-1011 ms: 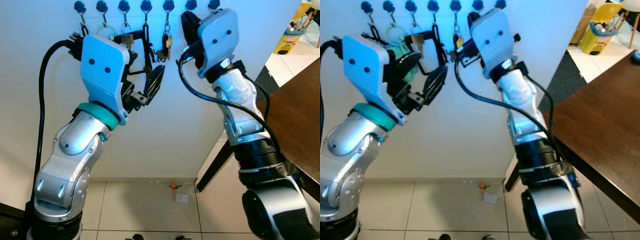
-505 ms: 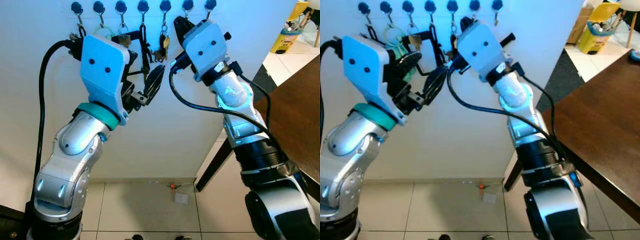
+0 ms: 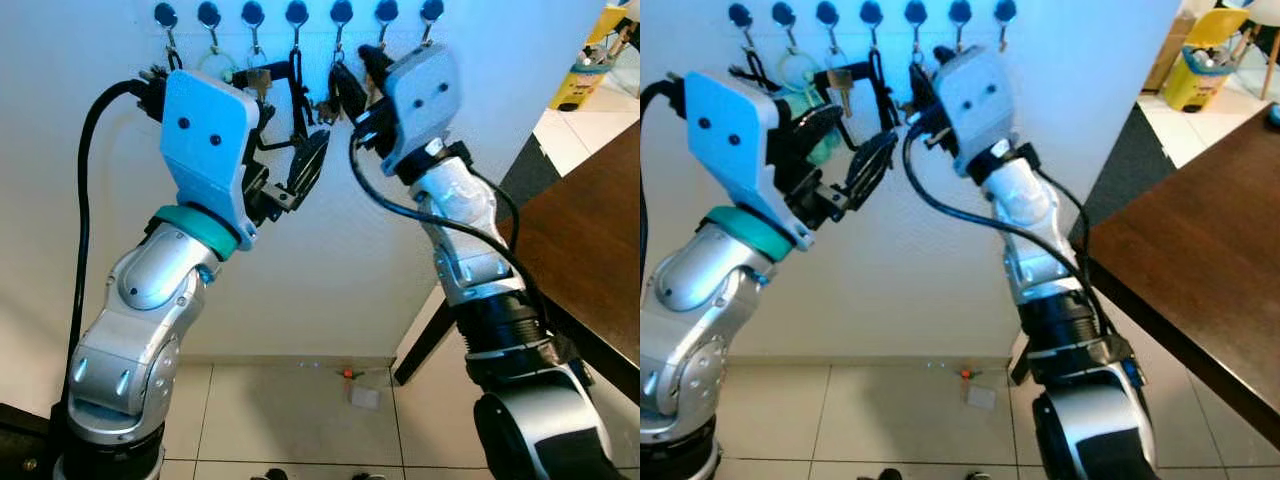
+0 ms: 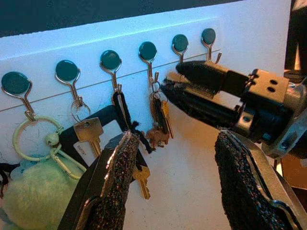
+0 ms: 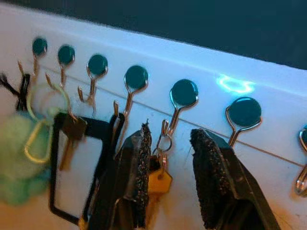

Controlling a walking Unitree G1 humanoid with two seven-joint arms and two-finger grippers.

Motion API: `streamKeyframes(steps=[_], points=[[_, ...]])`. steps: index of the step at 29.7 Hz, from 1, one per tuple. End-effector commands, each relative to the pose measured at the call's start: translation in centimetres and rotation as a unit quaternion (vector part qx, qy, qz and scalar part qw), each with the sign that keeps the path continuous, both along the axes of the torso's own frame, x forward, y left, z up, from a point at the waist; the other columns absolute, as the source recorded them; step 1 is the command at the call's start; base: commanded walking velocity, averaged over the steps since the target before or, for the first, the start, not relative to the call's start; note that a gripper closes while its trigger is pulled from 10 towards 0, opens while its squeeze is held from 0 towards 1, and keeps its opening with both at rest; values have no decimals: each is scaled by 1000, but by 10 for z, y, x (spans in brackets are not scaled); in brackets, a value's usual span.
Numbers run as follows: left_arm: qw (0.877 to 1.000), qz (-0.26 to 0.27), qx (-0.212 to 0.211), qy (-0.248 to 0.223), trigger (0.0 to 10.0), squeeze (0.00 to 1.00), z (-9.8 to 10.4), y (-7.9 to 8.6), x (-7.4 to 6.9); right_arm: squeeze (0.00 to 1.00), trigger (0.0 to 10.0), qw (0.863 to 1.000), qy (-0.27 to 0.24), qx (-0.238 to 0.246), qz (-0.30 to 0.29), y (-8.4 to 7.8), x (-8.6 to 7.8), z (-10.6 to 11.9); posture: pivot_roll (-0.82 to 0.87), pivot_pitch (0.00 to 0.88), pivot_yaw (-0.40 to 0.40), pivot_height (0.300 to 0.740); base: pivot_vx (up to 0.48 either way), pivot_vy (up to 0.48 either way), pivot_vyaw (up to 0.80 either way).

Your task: Hang keys on a hook

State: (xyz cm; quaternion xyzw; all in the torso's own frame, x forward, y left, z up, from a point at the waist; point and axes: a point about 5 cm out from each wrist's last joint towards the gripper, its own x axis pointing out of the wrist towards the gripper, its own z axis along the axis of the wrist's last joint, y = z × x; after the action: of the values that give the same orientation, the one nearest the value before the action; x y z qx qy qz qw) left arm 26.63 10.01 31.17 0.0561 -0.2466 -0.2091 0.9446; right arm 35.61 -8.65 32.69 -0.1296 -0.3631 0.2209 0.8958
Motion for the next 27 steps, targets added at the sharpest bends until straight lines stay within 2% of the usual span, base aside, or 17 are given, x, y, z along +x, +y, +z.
streamKeyframes(steps=[1, 4, 6, 7, 9, 10, 13, 14, 15, 16, 17, 19, 21, 24, 27], points=[[1000, -6, 1, 2, 10000, 0, 0, -1, -2, 0, 10000, 1000, 6, 16, 15, -1, -3, -2, -30, 127, 119, 740, 0, 0, 0], [1000, -6, 2, 2, 10000, 0, -1, -1, -2, 0, 10000, 999, 16, 27, 22, -2, -4, -6, -32, 128, 119, 740, 0, 0, 0], [1000, -6, 3, 4, 10000, 0, -2, -1, -2, 0, 10000, 998, 35, 40, 34, -2, -6, -14, -31, 128, 118, 740, 0, 0, 0], [1000, -4, 5, 7, 10000, 0, -4, -1, -1, 0, 10000, 995, 62, 58, 47, -3, -10, -26, -32, 129, 116, 740, 0, 0, 0], [1000, -4, 5, 7, 10000, 0, -4, -1, -1, 0, 10000, 995, 62, 58, 47, -3, -10, -26, -32, 129, 116, 740, 0, 0, 0], [1000, 0, 9, 11, 10000, 0, -7, 1, -1, 0, 10000, 992, 87, 72, 57, -2, -15, -39, -34, 133, 112, 740, 0, 0, 0], [1000, 0, 9, 11, 10000, 0, -7, 1, -1, 0, 10000, 992, 87, 72, 57, -2, -15, -39, -34, 133, 112, 740, 0, 0, 0], [1000, 12, 14, 18, 10000, 0, -13, 4, 0, 0, 10000, 989, 112, 81, 59, -2, -23, -54, -38, 135, 112, 740, 0, 0, 0], [1000, 12, 14, 18, 10000, 0, -13, 4, 0, 0, 10000, 989, 112, 81, 59, -2, -23, -54, -38, 135, 112, 740, 0, 0, 0], [998, 47, 23, 36, 10000, 0, -26, 12, 4, 0, 10000, 986, 135, 92, 31, -6, -32, -74, -53, 135, 116, 740, 0, 0, 0], [998, 47, 23, 36, 10000, 0, -26, 12, 4, 0, 10000, 986, 135, 92, 31, -6, -32, -74, -53, 135, 116, 740, 0, 0, 0], [988, 124, 45, 86, 10000, 0, -59, 32, 12, 0, 10000, 983, 145, 103, -49, -16, -47, -95, -72, 130, 123, 740, 0, 0, 0], [988, 124, 45, 86, 10000, 0, -59, 32, 12, 0, 10000, 983, 145, 103, -49, -16, -47, -95, -72, 130, 123, 740, 0, 0, 0], [971, 191, 54, 135, 10000, 0, -92, 49, 19, 0, 10000, 982, 123, 95, -105, -22, -48, -99, -83, 119, 116, 740, 0, 0, 0], [967, 205, 50, 143, 10000, 0, -98, 50, 21, 0, 10000, 981, 125, 97, -112, -23, -47, -99, -82, 118, 115, 740, 0, 0, 0]])
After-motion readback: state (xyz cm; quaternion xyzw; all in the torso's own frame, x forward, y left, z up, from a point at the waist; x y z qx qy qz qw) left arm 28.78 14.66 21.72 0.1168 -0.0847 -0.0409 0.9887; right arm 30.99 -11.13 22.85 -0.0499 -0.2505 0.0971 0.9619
